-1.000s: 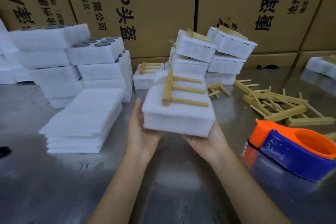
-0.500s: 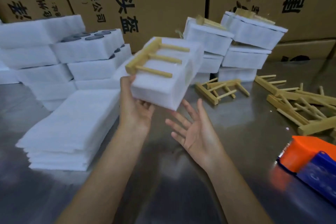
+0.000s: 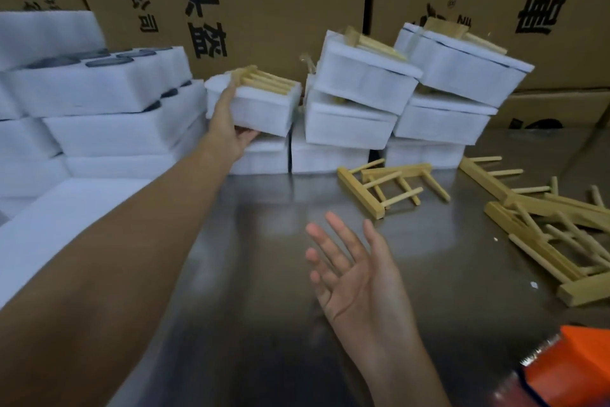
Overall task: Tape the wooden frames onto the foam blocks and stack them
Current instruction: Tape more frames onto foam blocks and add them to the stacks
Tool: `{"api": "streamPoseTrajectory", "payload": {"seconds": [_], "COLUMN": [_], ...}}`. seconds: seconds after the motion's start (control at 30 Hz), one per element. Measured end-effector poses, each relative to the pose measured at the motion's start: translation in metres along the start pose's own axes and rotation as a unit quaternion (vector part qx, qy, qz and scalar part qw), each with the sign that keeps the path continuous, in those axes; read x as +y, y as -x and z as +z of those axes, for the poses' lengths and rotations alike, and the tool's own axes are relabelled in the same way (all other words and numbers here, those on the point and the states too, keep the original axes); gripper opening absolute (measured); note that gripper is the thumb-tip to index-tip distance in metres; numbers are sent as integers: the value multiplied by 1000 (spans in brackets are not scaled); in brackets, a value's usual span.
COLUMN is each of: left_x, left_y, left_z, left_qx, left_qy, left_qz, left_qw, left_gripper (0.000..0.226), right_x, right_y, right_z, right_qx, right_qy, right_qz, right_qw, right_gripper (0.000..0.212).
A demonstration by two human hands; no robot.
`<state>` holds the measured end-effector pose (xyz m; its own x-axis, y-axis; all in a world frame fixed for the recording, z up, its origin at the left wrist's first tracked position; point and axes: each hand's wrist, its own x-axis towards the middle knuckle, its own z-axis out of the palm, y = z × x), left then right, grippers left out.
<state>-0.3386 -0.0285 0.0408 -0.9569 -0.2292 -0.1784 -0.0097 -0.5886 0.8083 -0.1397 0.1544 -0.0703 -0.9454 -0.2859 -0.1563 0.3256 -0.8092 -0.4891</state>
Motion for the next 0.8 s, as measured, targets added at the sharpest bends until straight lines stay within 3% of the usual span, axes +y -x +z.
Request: {"api": "streamPoseTrajectory", "payload": {"seconds": [0.13,0.27,0.4,0.47,0.5,0.57,0.67,0.73,0.77,0.8], "left_x": [7,3,-3,0,6,25,66,93,105,113], "left_y": [4,26,69,91,100,109,108,91,81,73], "left_z": [-5,-9,-15,-16,-15,-15,-25,-41,-51,-60], "left_qx": [43,56,-12,-51,-59,-53,27,131,174,203], "left_qy": [-103,-84,-188,-284,-349,-481,-619,-712,-757,-790], "left_qz": [-37,-54,-86,-37,25,213,470,484,429,352], "left_qw": [993,993,978,957,935,849,628,492,461,459], "left_gripper": [70,56,53,40,35,30,35,51,64,76], "right_x": [1,2,4,4,4,6,7,8,8,8], "right_y": [0,2,2,2,2,2,3,3,3,3], "right_z": [0,3,5,4,4,4,4,6,6,6], "right_qx": [9,9,17,21,22,23,24,27,29,31], "right_qy": [-1,11,12,10,11,14,21,28,29,30], "right_qz": [-3,-8,-14,-18,-20,-22,-28,-31,-32,-33], "right_qw": [1000,1000,1000,1000,1000,999,999,999,999,999], "right_gripper": [47,44,42,41,40,40,39,39,38,38]}}
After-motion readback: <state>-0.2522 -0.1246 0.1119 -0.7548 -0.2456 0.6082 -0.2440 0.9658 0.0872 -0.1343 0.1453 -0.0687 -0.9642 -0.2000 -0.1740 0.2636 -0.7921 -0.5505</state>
